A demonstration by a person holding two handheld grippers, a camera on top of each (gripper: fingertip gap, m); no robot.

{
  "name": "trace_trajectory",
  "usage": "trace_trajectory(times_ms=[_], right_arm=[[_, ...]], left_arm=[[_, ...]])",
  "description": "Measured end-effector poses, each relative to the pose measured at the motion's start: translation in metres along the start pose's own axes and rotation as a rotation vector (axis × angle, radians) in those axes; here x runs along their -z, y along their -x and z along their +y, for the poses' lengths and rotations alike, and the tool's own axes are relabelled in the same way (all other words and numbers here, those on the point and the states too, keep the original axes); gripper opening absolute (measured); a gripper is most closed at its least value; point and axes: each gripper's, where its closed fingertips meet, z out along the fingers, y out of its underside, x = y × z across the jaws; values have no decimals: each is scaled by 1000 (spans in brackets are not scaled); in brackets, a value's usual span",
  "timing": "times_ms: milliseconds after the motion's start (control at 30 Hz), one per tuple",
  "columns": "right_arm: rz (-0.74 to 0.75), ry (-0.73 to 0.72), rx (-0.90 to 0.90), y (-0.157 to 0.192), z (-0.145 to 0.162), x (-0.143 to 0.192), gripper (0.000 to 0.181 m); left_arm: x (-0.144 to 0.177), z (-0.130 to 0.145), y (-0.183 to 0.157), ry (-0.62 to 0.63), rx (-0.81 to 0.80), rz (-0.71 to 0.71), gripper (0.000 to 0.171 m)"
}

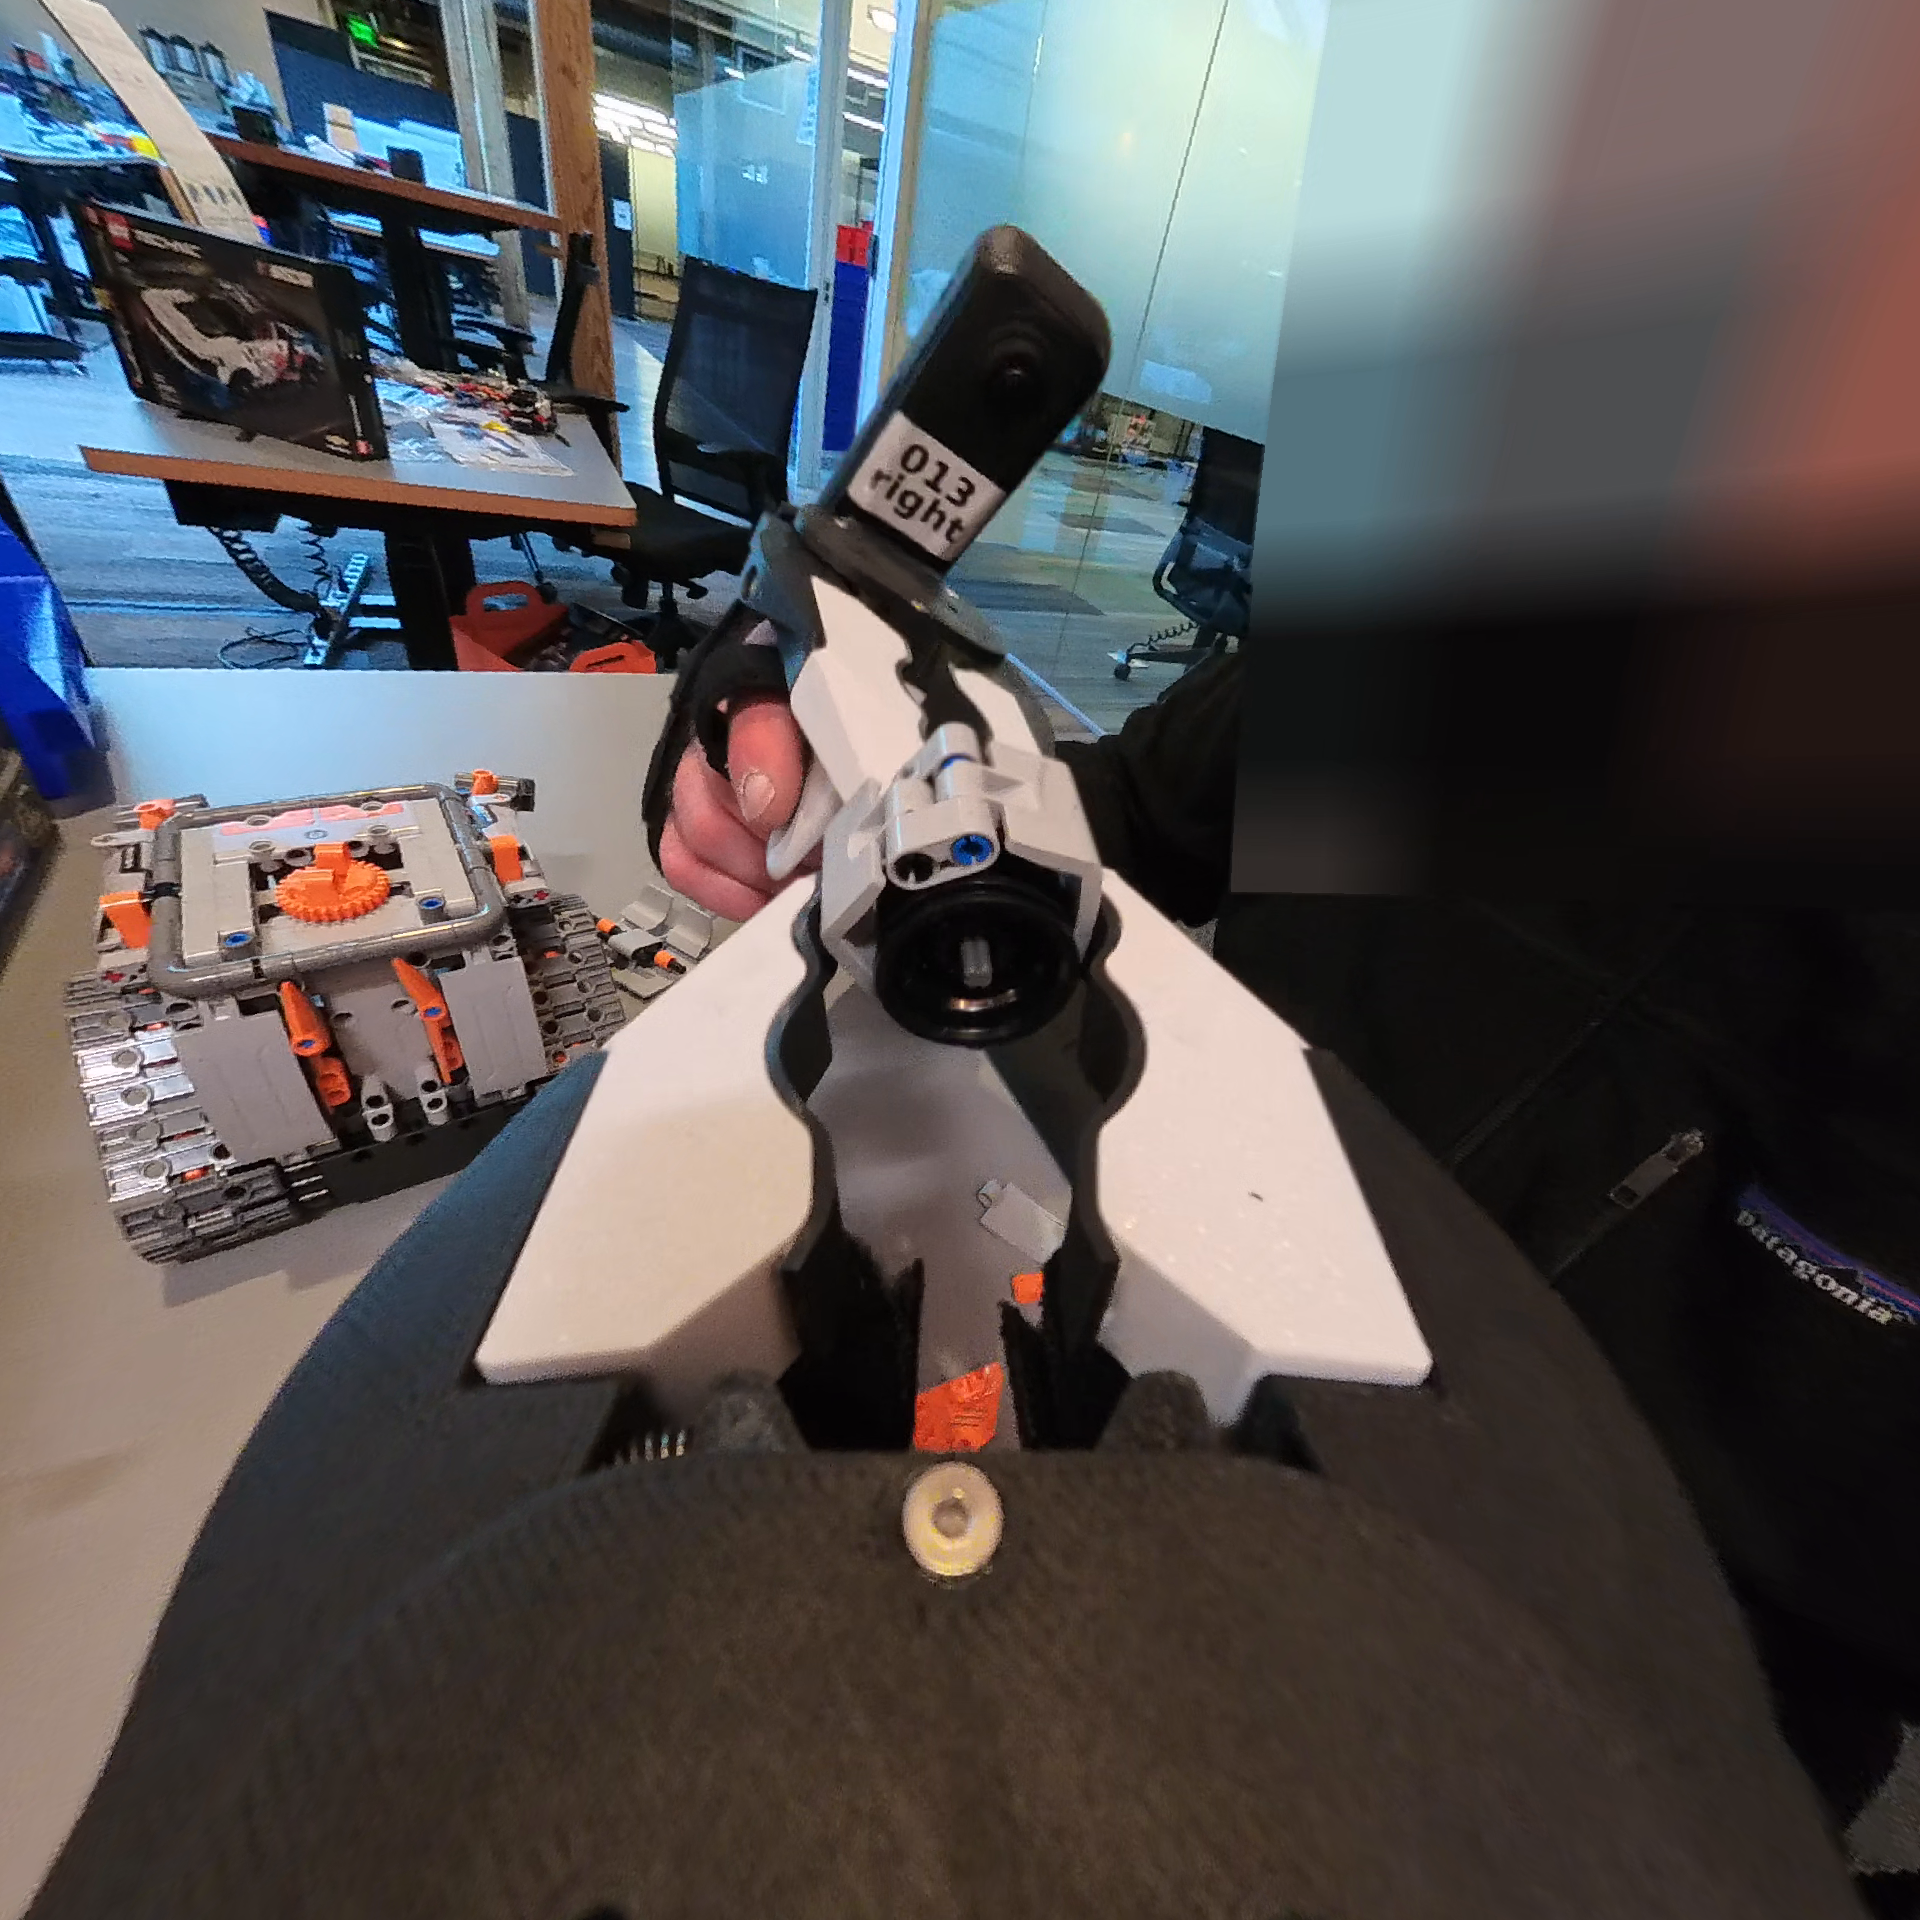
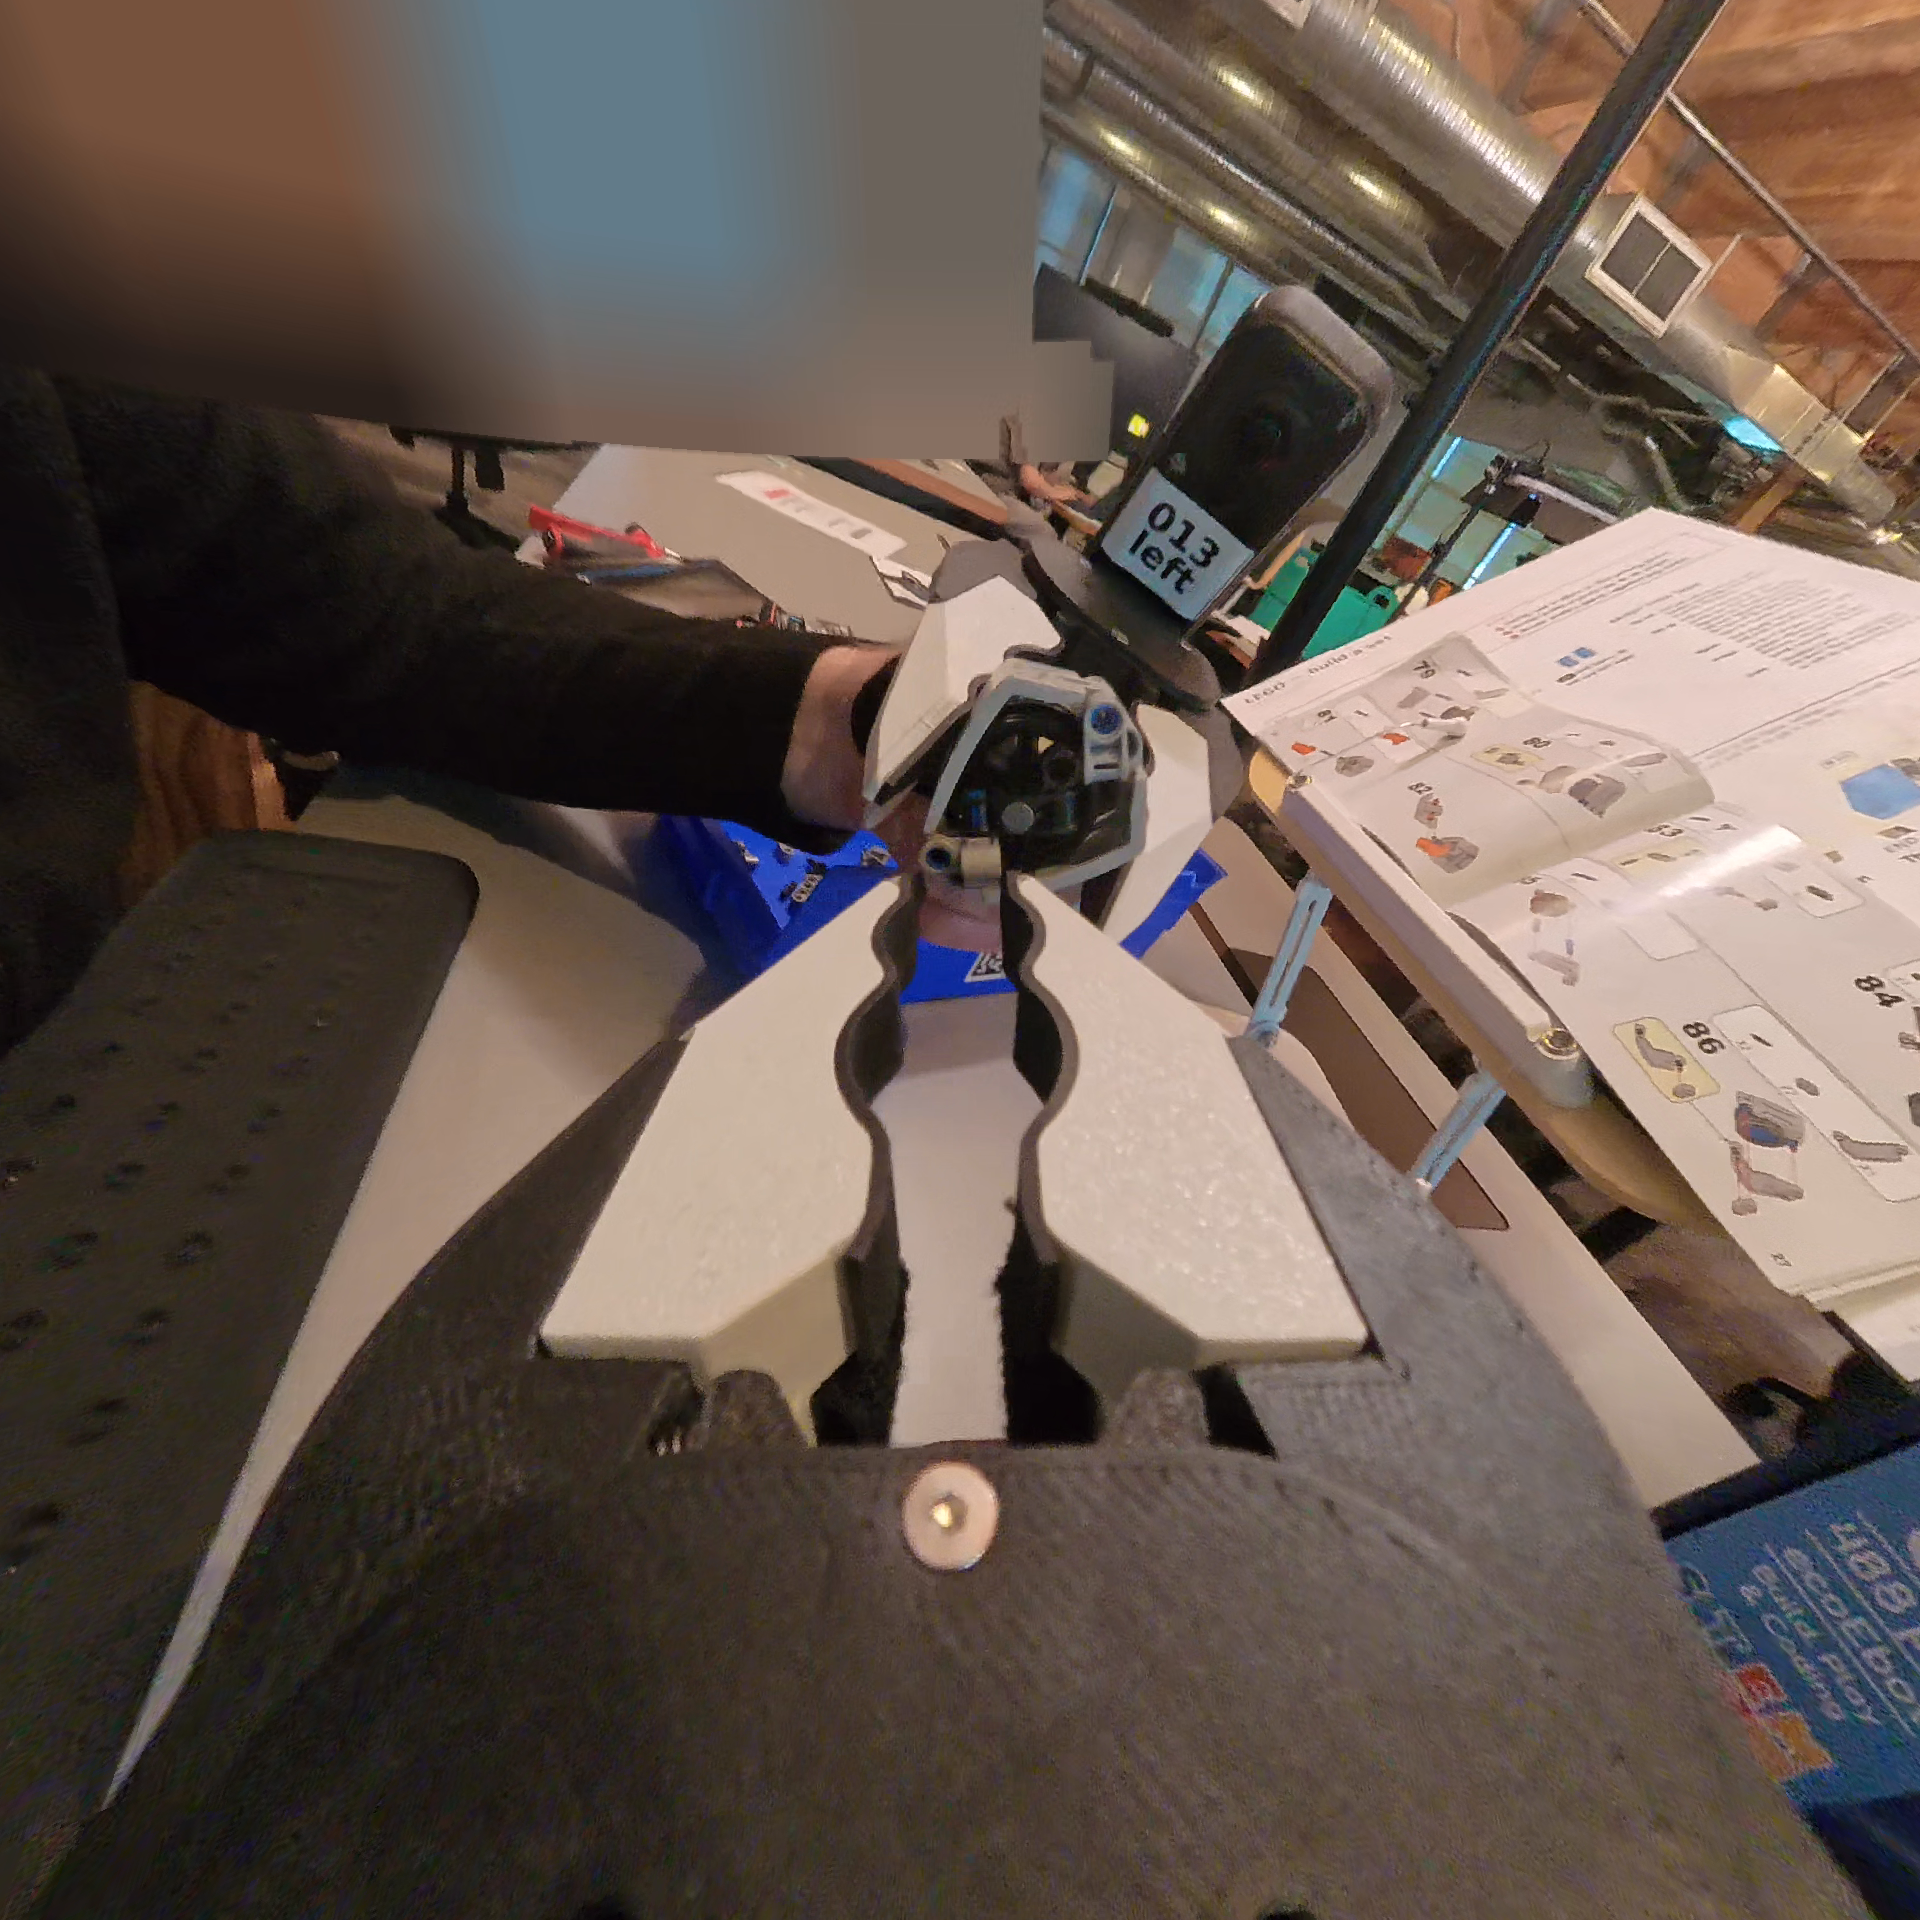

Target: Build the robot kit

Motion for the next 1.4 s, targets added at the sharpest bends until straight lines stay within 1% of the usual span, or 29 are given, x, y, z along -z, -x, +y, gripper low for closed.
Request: trace_trajectory(times_ms=[33,100,300,533,633,733,800,833,900,967,1000,1033,1100,1167,1200,1233,1300,1333,1400], right_arm=[[8,4,7,0,1,-1,13],[25,-9,8,-3,-1,0,5],[57,22,10,-6,5,-3,4],[60,-29,-139,-13,2,-1,4],[51,-41,-193,-15,2,-1,4],[58,-36,-180,-15,2,-1,4],[58,-19,-170,-15,3,-1,4],[66,-11,-167,-16,4,0,4],[66,-31,-223,-21,2,4,4],[44,-47,-325,-26,5,7,4],[23,-66,-391,-28,6,8,4],[4,-88,-455,-30,6,9,4],[-4,-98,-525,-34,9,10,4],[-6,-86,-559,-35,12,10,3],[-18,-86,-570,-34,12,10,4],[-20,-75,-575,-33,14,8,3],[-13,-28,-560,-30,22,4,3],[-21,-29,-560,-29,22,3,3],[-23,-22,-569,-28,25,1,3]], left_arm=[[0,0,1,1,0,-3,43],[-2,2,1,11,-2,-3,44],[-2,2,6,8,-12,-38,43],[-2,-4,12,-15,-78,-108,43],[-1,-4,13,-19,-76,-110,43],[-1,-5,13,-33,-52,-96,44],[-1,-6,16,-47,0,-85,45],[0,-7,22,-55,4,-112,46],[7,-13,31,-82,-18,-177,69],[12,-15,44,-42,-125,-317,79],[14,-18,45,-28,-207,-371,79],[14,-18,46,11,-294,-426,79],[14,-18,46,103,-474,-534,77],[13,-11,51,237,-601,-627,74],[13,-6,54,303,-645,-660,75],[11,-3,53,335,-675,-674,73],[5,0,49,373,-698,-668,57],[7,2,52,412,-711,-702,52],[11,7,56,469,-732,-737,50]])
